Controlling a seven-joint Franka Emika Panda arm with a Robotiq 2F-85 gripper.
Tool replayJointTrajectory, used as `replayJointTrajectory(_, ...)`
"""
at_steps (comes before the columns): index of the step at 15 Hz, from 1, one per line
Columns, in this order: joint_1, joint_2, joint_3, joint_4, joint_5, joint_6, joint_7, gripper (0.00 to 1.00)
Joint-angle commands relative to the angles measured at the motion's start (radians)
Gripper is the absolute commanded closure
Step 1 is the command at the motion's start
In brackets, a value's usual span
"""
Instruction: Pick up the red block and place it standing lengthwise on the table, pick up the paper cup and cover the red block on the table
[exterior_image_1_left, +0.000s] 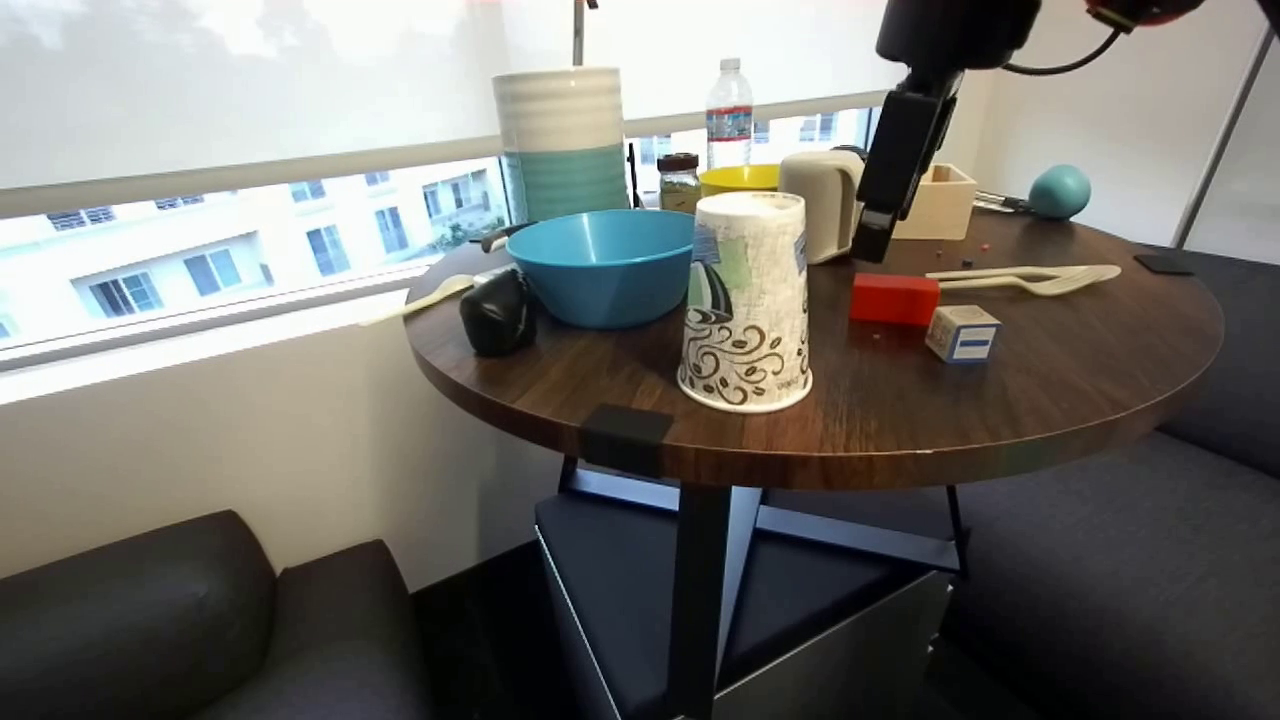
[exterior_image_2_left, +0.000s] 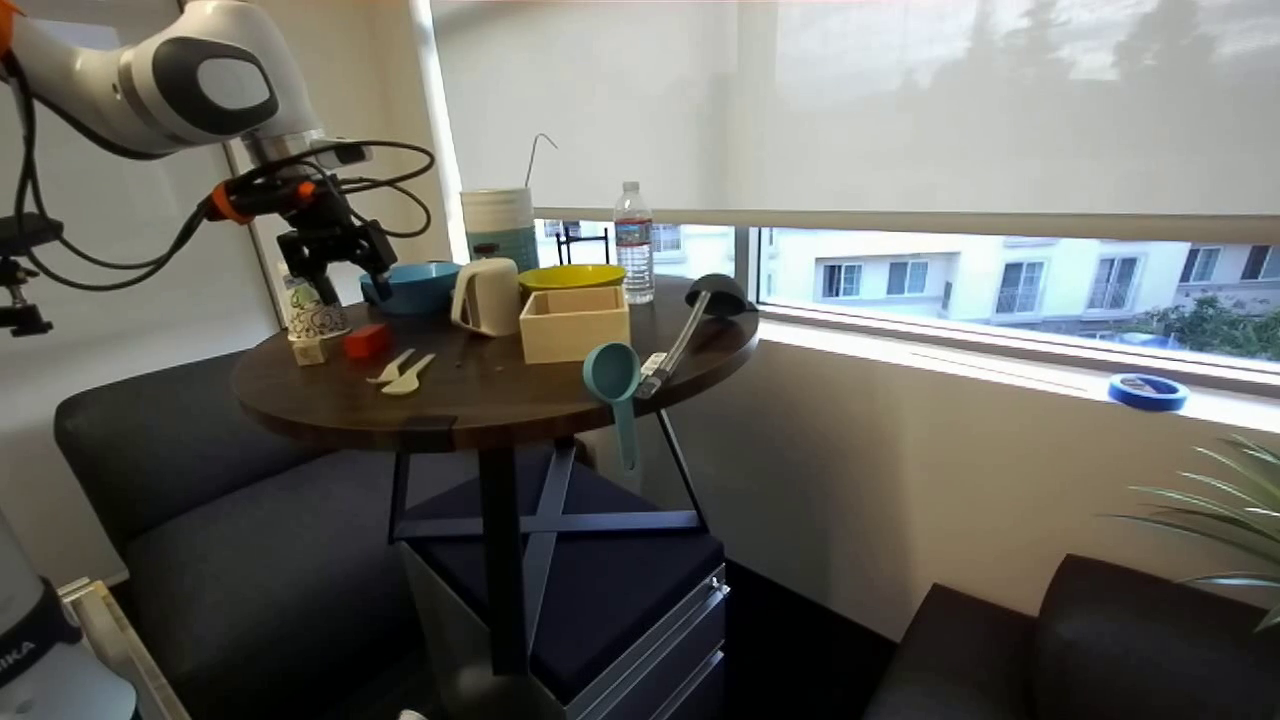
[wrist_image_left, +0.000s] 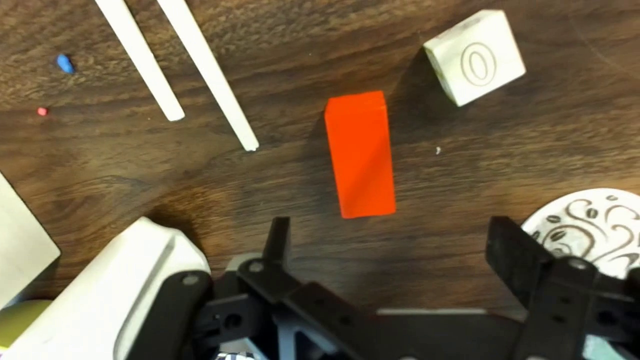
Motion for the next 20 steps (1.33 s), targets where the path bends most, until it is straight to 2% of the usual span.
replayJointTrajectory(1,0.001,0.009,-0.008,-0.017,-0.002,0.003,-0.050,0.00)
replayJointTrajectory(6,0.013,0.032,-0.018,-0.029,0.019,0.032,-0.099,0.00)
replayJointTrajectory(20,0.001,0.099,-0.013,-0.023,0.005,0.100,-0.108,0.00)
